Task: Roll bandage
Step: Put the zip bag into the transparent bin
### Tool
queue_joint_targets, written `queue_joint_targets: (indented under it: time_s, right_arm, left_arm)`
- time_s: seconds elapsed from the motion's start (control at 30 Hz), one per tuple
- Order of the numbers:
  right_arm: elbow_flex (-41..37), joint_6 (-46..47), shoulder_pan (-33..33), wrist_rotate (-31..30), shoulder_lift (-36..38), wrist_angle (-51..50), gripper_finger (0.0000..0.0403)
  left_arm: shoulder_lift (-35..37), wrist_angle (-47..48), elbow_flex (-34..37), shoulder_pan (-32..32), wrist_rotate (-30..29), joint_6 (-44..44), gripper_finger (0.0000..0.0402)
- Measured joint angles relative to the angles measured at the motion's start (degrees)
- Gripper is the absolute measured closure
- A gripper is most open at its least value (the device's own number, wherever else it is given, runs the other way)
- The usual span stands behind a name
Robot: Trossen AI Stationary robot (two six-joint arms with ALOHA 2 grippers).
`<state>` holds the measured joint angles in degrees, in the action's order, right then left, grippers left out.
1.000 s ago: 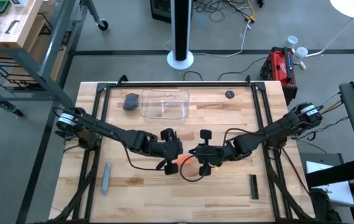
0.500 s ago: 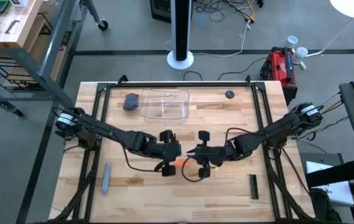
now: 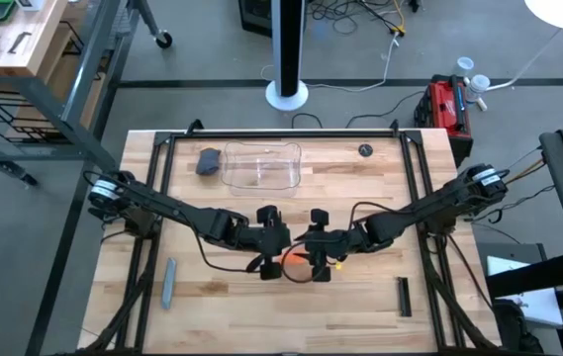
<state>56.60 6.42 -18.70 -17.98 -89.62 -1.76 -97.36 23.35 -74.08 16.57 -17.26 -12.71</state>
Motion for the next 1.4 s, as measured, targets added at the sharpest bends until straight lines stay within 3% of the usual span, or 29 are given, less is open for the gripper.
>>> queue_joint_targets:
  time_s: [0.2, 0.43, 1.4]
  right_arm:
    - [0.0, 0.0, 0.4, 0.0, 0.0, 0.4, 0.0269]
    - [0.0, -0.8, 0.5, 0.0, 0.0, 0.3, 0.0392]
    - [0.0, 1.5, 0.2, -4.5, 1.8, -3.7, 0.0403]
  left_arm:
    - [0.0, 0.0, 0.0, 0.0, 0.5, 0.2, 0.0401]
    - [0.0, -0.1, 0.0, 0.0, 1.8, 0.1, 0.0401]
    - [0.0, 2.2, -0.3, -0.1, 0.8, -3.2, 0.0401]
